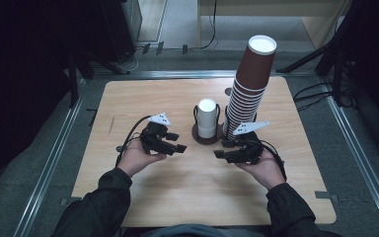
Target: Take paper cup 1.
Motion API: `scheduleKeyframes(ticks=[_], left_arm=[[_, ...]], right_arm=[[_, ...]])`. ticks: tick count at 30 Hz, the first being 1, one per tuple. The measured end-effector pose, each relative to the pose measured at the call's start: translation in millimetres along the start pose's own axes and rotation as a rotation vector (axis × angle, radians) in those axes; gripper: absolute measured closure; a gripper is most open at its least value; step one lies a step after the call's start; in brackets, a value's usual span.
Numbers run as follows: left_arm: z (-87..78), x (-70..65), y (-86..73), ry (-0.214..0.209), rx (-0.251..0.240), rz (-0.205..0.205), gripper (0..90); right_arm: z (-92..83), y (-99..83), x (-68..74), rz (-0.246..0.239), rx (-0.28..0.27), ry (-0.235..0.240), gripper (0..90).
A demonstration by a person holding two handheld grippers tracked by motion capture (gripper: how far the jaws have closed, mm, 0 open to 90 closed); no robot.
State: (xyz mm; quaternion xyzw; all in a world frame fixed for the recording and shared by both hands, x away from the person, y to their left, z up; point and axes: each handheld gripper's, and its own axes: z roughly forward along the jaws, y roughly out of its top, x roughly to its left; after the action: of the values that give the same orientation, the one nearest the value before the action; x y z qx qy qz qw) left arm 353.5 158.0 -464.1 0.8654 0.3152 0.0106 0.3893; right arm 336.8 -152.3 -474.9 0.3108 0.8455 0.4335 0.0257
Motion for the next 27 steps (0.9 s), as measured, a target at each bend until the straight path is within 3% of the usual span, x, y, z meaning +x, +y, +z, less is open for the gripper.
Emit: scheduleKeyframes(ticks=[8, 13, 15, 21, 24, 25, 27], left_arm=[[-2.7, 6.8, 23.3, 0.008, -0.009, 0.041, 31.1], [-1.2, 17.6, 42.8, -0.022, 0.002, 0.018, 29.4], [-0.2, 19.6, 49.9, -0.028, 0.005, 0.029, 25.3], [2.6, 21.6, 73.6, -0.049, 0.013, 0.061, 25.3], [4.1, 21.1, 82.7, -0.027, 0.029, 0.105, 25.7], [4.6, 20.9, 85.4, -0.017, 0.031, 0.115, 25.7], [4.7, 21.1, 90.6, -0.007, 0.028, 0.137, 25.7]], right_arm=[[11.8, 2.7, -2.5, 0.044, -0.049, -0.056, 53.5], [22.2, 4.1, -4.0, 0.044, -0.057, -0.105, 57.3], [29.0, 3.1, -7.2, 0.052, -0.053, -0.124, 61.2], [34.9, 4.3, -8.5, 0.063, -0.081, -0.15, 65.8], [41.0, 3.2, -8.2, 0.08, -0.084, -0.147, 66.8], [45.5, 2.2, -7.9, 0.105, -0.075, -0.153, 71.3], [49.3, 1.3, -7.1, 0.103, -0.078, -0.174, 74.3]])
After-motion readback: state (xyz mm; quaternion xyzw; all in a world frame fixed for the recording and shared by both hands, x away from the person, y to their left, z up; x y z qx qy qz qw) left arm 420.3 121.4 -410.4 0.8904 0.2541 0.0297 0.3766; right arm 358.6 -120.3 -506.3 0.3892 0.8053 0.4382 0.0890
